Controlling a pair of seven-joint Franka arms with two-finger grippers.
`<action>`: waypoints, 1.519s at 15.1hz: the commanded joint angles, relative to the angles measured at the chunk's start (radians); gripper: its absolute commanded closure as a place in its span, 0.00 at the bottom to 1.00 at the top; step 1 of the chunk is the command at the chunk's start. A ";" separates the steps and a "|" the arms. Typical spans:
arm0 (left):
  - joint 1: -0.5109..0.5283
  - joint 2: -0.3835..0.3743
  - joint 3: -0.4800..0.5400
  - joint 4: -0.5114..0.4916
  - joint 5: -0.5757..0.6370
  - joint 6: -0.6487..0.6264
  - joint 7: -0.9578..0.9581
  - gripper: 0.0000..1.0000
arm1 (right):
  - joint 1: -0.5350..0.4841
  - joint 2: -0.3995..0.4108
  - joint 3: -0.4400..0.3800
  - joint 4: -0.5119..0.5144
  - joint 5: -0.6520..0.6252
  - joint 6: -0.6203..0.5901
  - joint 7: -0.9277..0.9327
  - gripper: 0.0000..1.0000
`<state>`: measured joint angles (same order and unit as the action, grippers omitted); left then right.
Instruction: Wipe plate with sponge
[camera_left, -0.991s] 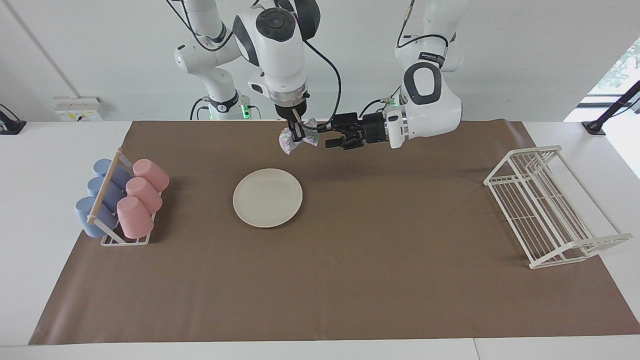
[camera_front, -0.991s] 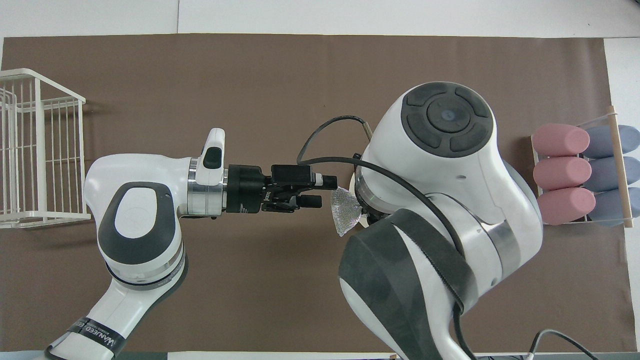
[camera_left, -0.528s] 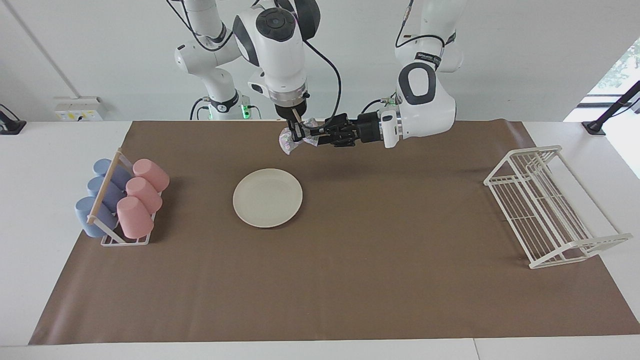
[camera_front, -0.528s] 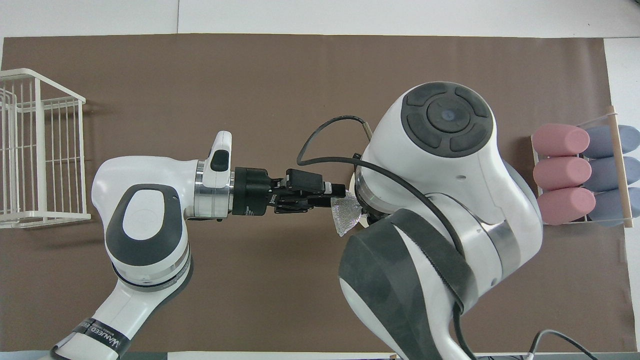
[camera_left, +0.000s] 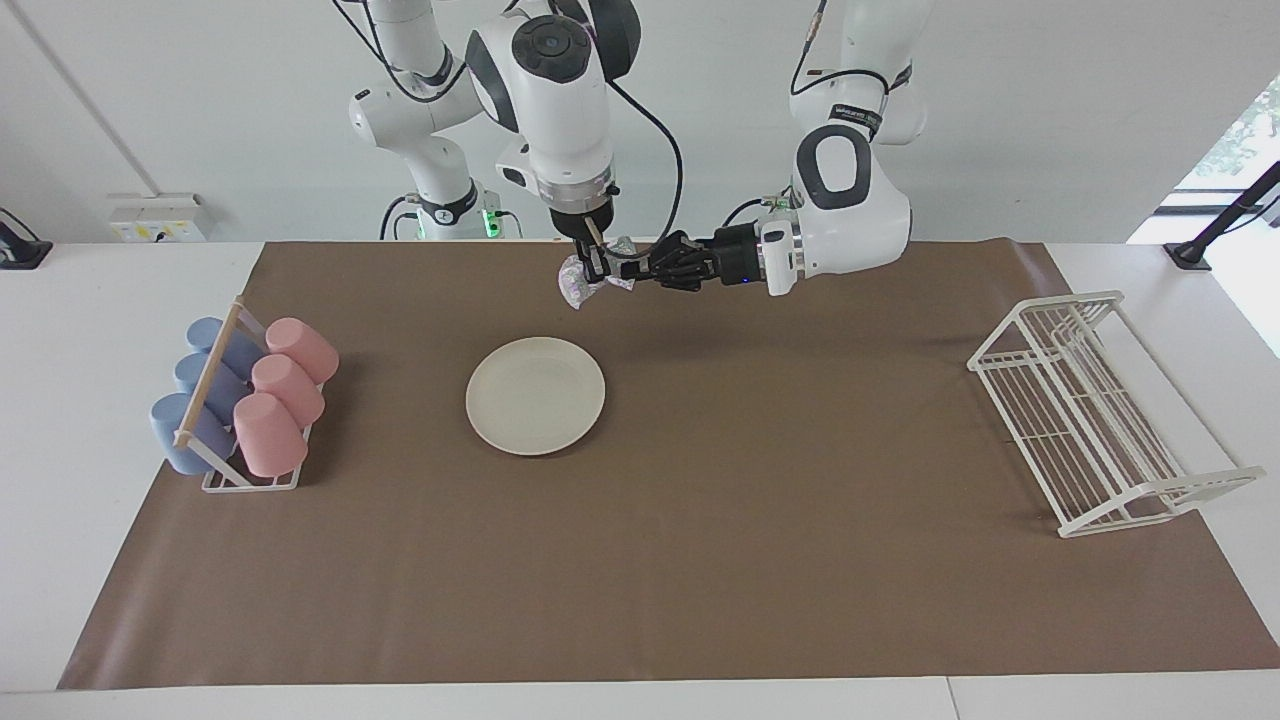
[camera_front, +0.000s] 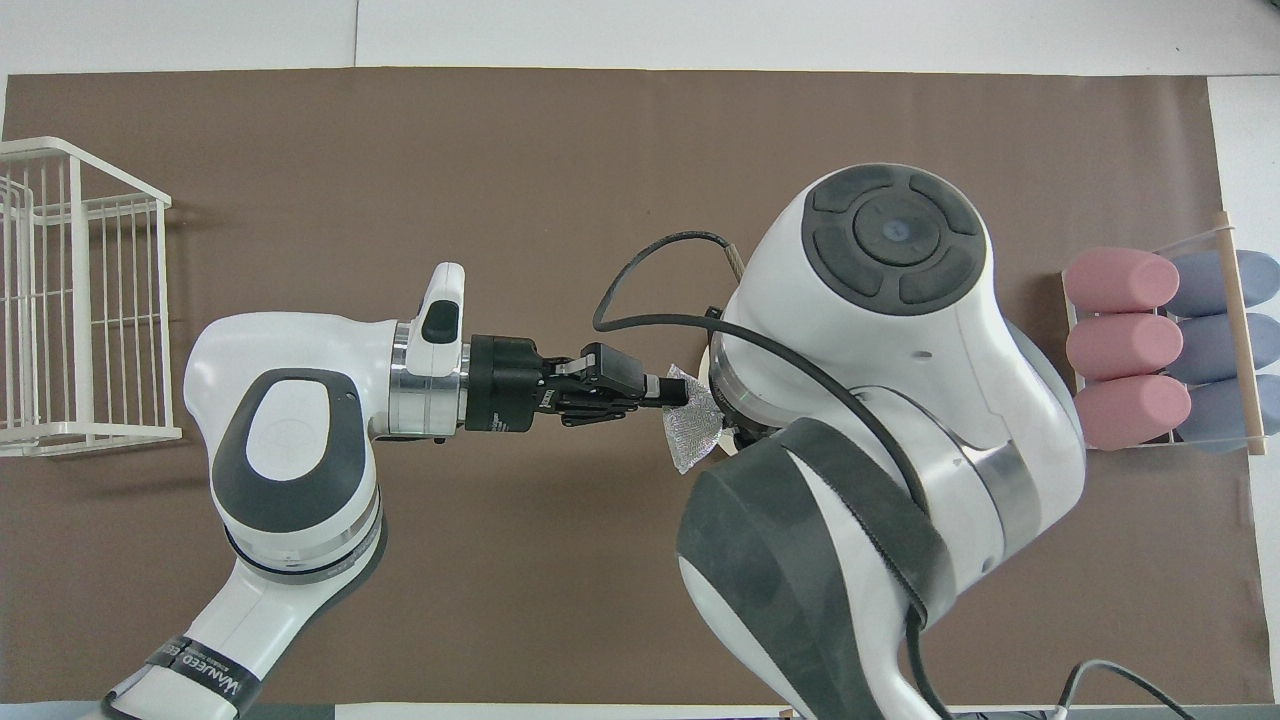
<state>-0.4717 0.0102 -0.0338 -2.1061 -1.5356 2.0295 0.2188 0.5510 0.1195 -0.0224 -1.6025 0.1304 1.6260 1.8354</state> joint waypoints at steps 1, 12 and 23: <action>-0.015 -0.013 0.012 -0.014 -0.020 0.000 0.004 1.00 | -0.014 0.003 0.010 0.007 -0.020 -0.009 -0.016 0.78; 0.031 -0.022 0.020 0.055 0.185 0.006 -0.216 1.00 | -0.176 -0.101 -0.001 0.007 -0.023 -0.136 -0.707 0.00; 0.202 -0.023 0.021 0.299 1.104 -0.245 -0.631 1.00 | -0.535 -0.133 -0.001 0.004 -0.121 -0.152 -1.669 0.00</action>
<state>-0.3050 -0.0248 -0.0063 -1.8641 -0.5549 1.8684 -0.3875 0.0939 -0.0054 -0.0369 -1.5946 0.0192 1.4765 0.3127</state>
